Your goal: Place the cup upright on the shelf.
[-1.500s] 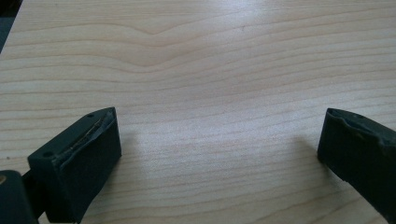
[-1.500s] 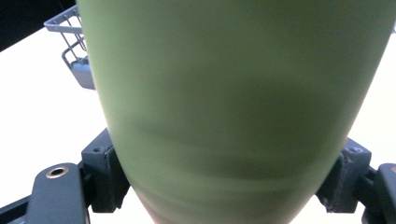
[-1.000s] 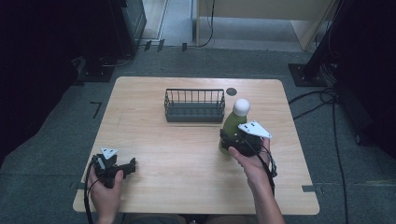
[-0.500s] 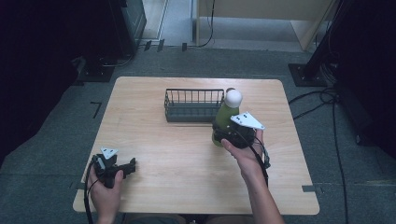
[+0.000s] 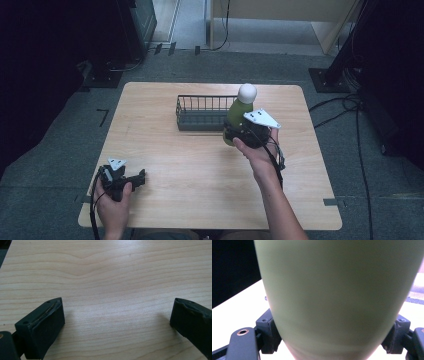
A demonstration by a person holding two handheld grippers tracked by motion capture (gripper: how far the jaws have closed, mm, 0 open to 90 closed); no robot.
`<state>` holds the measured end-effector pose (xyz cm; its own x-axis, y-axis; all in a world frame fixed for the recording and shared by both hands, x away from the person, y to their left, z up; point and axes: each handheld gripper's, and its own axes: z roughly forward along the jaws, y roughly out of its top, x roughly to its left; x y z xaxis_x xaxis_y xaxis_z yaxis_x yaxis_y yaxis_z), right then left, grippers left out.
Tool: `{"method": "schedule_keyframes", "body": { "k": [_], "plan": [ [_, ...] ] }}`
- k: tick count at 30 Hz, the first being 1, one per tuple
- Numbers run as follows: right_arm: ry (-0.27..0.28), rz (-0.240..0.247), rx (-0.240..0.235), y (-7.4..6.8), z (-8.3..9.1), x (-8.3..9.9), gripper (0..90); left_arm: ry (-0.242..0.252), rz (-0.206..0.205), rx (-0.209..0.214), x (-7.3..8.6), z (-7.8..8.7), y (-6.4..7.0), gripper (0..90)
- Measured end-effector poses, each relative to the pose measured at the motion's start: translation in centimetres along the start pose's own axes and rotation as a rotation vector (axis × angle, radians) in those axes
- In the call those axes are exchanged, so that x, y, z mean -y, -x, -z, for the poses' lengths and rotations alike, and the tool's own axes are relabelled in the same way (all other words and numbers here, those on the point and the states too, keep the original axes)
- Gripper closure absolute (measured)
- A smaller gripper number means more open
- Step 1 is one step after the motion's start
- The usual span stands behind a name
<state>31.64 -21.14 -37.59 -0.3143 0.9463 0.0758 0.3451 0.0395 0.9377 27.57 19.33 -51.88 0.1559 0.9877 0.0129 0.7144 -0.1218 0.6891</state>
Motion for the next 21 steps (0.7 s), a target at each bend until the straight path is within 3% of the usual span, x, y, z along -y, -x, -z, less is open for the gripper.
{"method": "schedule_keyframes", "body": {
  "k": [21],
  "plan": [
    [0.059, 0.014, 0.025, -0.7, -3.5, -5.0, 20.1, 0.002, -0.004, 0.004, -0.1, -0.1, 0.1, 0.0]
  ]
}}
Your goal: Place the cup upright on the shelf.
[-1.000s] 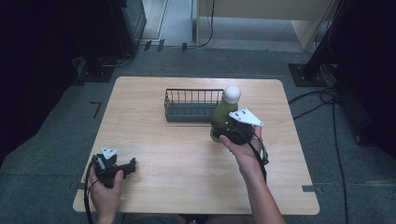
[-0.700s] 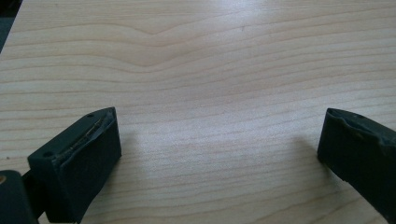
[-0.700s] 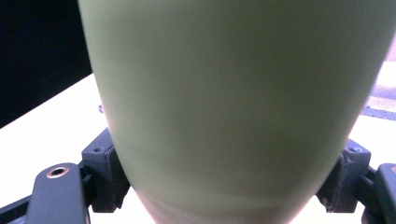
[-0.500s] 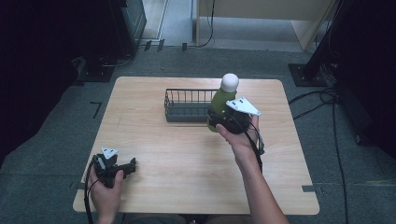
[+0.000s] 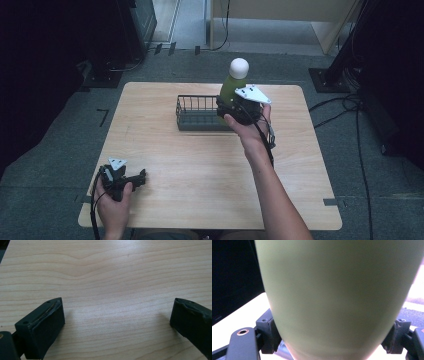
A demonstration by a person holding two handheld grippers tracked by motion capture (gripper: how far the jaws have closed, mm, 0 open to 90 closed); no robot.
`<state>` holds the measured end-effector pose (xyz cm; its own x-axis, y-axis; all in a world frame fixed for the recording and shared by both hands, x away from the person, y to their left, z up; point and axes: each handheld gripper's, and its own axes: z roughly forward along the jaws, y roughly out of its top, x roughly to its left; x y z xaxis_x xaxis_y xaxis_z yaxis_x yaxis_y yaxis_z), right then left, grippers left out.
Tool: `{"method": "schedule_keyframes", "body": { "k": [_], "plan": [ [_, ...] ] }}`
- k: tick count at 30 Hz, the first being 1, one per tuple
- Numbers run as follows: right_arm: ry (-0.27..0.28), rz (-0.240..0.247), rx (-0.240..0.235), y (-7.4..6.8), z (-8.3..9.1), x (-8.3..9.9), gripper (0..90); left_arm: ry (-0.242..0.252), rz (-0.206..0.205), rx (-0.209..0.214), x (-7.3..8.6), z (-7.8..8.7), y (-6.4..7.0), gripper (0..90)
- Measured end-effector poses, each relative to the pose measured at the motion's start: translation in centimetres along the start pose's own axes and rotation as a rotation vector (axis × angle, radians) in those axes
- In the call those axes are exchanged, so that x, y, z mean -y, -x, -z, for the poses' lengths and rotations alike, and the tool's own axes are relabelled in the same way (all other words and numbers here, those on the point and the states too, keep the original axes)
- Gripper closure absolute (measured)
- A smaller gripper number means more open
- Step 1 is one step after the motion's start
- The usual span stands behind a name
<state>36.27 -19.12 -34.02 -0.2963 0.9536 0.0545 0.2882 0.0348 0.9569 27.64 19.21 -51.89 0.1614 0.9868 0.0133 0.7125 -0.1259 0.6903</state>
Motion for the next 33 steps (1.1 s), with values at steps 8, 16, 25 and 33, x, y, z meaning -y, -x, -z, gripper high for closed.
{"method": "schedule_keyframes", "body": {
  "k": [8, 16, 25, 33],
  "plan": [
    [0.012, 0.01, 0.021, 0.1, -2.4, -0.8, 20.1, 0.003, 0.003, 0.0, 0.0, 0.0, 0.0, 0.0],
    [-0.004, -0.001, 0.056, 0.8, -5.3, -0.6, 20.1, 0.0, -0.001, 0.001, 0.0, 0.0, 0.0, 0.0],
    [-0.036, 0.006, 0.072, 1.1, -7.5, 0.6, 20.1, -0.002, -0.003, 0.001, 0.0, 0.0, 0.0, 0.0],
    [-0.097, 0.014, 0.089, 1.5, -9.2, 2.1, 20.1, -0.002, -0.004, 0.002, 0.0, 0.0, 0.0, 0.0]
  ]
}}
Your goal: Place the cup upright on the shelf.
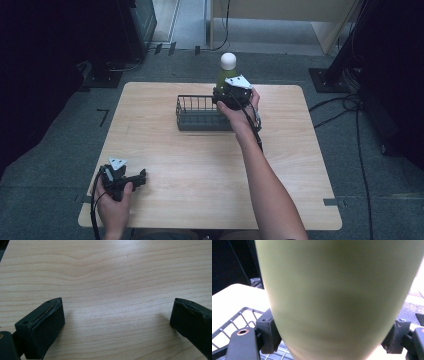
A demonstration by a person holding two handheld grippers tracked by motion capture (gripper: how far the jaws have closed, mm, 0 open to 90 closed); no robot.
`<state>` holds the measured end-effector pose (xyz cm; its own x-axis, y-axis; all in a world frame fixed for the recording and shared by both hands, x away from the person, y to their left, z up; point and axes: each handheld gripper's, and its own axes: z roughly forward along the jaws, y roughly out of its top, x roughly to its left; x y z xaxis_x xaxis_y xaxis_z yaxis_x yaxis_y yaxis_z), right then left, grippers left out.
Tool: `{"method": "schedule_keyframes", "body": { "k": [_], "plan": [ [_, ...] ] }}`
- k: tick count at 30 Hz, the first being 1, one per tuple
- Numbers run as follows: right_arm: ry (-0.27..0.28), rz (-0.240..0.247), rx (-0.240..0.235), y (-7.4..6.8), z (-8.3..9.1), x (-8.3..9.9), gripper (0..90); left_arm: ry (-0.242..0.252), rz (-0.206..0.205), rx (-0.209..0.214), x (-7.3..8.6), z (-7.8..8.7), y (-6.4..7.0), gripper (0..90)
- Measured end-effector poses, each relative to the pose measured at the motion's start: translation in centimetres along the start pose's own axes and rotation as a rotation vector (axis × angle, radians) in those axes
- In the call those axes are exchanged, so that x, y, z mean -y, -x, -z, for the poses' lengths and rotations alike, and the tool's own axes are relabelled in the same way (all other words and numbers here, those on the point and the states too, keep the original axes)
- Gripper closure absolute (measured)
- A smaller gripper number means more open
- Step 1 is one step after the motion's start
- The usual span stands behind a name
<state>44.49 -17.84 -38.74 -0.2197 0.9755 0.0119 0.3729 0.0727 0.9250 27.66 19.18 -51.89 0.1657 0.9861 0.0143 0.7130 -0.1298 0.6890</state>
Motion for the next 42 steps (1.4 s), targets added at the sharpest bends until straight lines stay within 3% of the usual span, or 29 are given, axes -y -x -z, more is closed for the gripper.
{"method": "schedule_keyframes", "body": {
  "k": [6, 14, 17, 25, 36, 42],
  "plan": [
    [-0.024, -0.022, -0.003, 0.2, -0.7, 0.8, 20.0, 0.0, 0.0, 0.0, 0.0, 0.0, 0.0, 0.0],
    [0.002, -0.047, -0.008, 0.6, -0.9, 1.2, 19.7, 0.0, 0.001, 0.001, 0.0, 0.0, 0.0, 0.0],
    [-0.003, -0.077, -0.024, 0.9, -1.1, 1.2, 19.2, 0.0, 0.0, 0.001, 0.0, 0.0, 0.0, 0.0],
    [-0.029, -0.072, -0.036, 0.9, -1.1, 1.2, 15.5, 0.0, 0.001, 0.001, 0.0, 0.0, 0.0, 0.0],
    [-0.049, -0.082, -0.05, 1.3, -0.2, 1.4, 11.8, 0.0, 0.0, 0.001, 0.0, 0.0, 0.0, 0.0],
    [-0.055, -0.113, -0.071, 1.7, 0.7, 1.7, 4.9, -0.001, 0.0, 0.001, 0.0, 0.0, 0.0, 0.0]
  ]
}}
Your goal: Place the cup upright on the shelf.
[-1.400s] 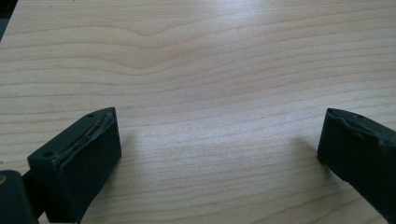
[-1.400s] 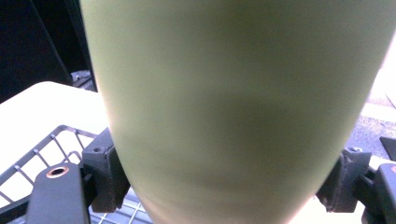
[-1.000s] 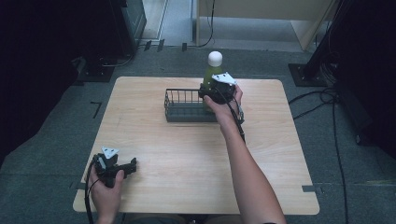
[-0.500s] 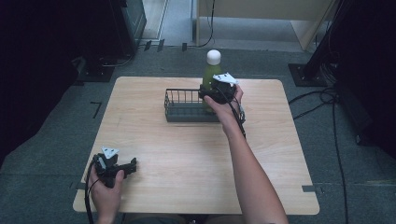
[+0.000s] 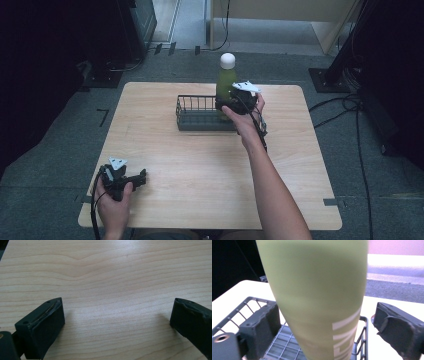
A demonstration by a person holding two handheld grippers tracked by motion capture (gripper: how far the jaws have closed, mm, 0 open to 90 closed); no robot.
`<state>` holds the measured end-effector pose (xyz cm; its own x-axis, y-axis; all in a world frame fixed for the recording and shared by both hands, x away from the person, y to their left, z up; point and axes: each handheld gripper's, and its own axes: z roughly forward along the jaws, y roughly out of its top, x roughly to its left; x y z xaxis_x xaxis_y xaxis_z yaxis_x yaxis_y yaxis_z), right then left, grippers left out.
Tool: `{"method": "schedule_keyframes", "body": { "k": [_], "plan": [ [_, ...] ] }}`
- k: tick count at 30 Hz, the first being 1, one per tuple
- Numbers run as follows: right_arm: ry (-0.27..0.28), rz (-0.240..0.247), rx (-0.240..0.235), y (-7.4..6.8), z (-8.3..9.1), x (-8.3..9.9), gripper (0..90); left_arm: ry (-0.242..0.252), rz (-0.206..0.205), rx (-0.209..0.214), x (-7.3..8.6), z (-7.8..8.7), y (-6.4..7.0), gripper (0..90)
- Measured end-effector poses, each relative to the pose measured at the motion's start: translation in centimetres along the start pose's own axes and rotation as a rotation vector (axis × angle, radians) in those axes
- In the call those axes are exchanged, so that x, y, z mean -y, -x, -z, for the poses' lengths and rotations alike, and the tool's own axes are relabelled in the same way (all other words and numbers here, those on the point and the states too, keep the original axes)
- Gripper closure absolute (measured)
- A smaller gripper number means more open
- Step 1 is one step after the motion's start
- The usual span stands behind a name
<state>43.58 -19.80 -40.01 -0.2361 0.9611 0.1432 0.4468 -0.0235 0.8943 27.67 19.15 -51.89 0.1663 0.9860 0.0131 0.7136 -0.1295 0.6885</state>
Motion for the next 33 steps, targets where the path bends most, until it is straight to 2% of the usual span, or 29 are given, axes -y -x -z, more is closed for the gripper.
{"method": "schedule_keyframes", "body": {
  "k": [1, 2, 5, 9, 14, 19, 21, 33],
  "plan": [
    [0.0, 0.0, 0.0, 0.0, 0.0, 0.0, 4.9, 0.0, 0.0, 0.0, 0.0, 0.0, 0.0, 0.0],
    [-0.002, -0.022, -0.018, 0.2, 0.5, 0.1, 2.7, 0.0, 0.0, 0.0, 0.0, 0.0, 0.0, 0.0],
    [-0.003, -0.03, -0.037, 0.7, 1.3, 0.5, 1.6, 0.0, 0.0, 0.0, 0.0, 0.0, 0.0, 0.0],
    [-0.001, -0.025, -0.028, 1.4, 2.3, 1.1, 1.6, 0.0, 0.0, 0.0, 0.0, 0.0, 0.0, 0.0],
    [0.004, -0.042, -0.037, 2.2, 3.6, 1.8, 1.6, 0.0, 0.0, 0.0, 0.0, 0.0, 0.0, 0.0],
    [0.008, -0.034, -0.036, 2.5, 4.6, 2.6, 1.5, 0.0, 0.0, 0.0, 0.0, 0.0, 0.0, 0.0],
    [0.006, -0.017, -0.03, 2.8, 5.0, 3.0, 1.5, 0.0, 0.0, 0.0, 0.0, 0.0, 0.0, 0.0],
    [-0.03, 0.014, 0.005, 4.9, 7.1, 6.4, 1.6, 0.0, 0.0, 0.0, 0.0, 0.0, 0.0, 0.0]
  ]
}}
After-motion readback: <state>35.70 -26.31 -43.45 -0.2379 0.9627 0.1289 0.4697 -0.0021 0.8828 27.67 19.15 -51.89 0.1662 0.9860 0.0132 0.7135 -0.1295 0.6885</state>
